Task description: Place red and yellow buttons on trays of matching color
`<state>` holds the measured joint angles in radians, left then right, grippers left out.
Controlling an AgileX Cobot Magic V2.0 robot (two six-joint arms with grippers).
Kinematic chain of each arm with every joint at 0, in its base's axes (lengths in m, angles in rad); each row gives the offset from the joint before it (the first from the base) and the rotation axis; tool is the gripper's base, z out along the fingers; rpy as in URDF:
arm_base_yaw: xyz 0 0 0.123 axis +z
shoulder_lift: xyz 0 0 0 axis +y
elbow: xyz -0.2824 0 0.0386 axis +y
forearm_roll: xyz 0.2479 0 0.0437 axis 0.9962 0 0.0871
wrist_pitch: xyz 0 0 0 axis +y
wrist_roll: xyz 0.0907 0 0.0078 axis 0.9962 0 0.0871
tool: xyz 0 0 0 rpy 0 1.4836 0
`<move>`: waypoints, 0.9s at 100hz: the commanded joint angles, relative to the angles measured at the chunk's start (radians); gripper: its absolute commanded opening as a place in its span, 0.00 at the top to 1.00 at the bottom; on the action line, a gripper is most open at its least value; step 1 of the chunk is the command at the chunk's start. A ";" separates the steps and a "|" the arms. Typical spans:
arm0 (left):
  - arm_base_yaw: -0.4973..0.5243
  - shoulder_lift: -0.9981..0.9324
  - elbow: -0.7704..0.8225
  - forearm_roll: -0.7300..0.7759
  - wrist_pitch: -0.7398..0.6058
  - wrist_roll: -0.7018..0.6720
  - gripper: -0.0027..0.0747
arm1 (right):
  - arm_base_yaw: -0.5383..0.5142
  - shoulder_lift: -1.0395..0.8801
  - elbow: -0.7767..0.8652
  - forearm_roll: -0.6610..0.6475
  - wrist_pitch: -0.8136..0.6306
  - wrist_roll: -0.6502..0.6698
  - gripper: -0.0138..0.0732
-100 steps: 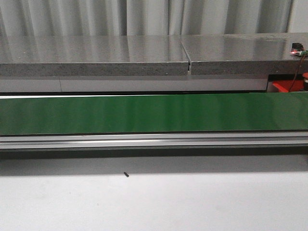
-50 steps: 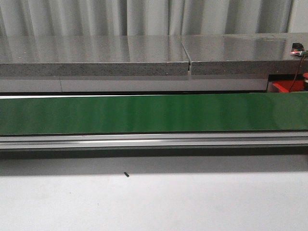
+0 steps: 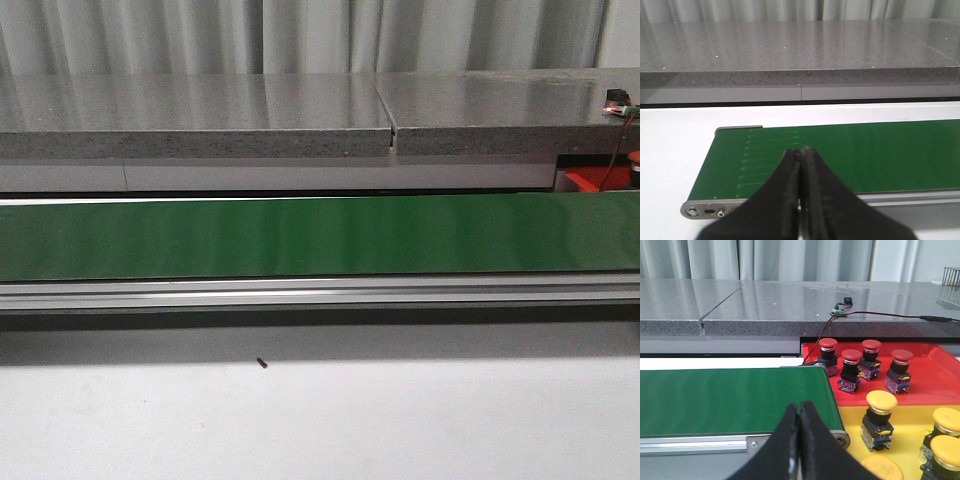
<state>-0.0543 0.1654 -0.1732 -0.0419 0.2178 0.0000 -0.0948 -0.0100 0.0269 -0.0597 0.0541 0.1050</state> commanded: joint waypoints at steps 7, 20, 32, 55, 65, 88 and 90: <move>0.051 -0.074 0.057 -0.005 -0.151 0.000 0.99 | 0.000 -0.020 -0.015 -0.014 -0.072 0.003 0.92; 0.065 -0.146 0.123 -0.019 -0.185 0.000 0.99 | 0.000 -0.020 -0.015 -0.014 -0.072 0.003 0.92; 0.065 -0.199 0.197 -0.041 -0.218 0.000 0.99 | 0.000 -0.020 -0.015 -0.014 -0.072 0.003 0.92; 0.065 -0.202 0.204 -0.046 -0.203 0.000 0.99 | 0.000 -0.020 -0.015 -0.014 -0.071 0.003 0.92; 0.063 -0.202 0.204 -0.046 -0.205 0.000 0.99 | 0.000 -0.020 -0.015 -0.014 -0.071 0.003 0.92; 0.063 -0.202 0.204 -0.046 -0.205 0.000 0.99 | 0.000 -0.020 -0.015 -0.014 -0.071 0.003 0.92; 0.063 -0.202 0.204 -0.046 -0.205 0.000 0.99 | 0.000 -0.020 -0.015 -0.014 -0.071 0.003 0.92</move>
<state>0.0084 -0.0056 -0.0030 -0.0776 0.0953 0.0000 -0.0948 -0.0100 0.0269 -0.0597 0.0563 0.1050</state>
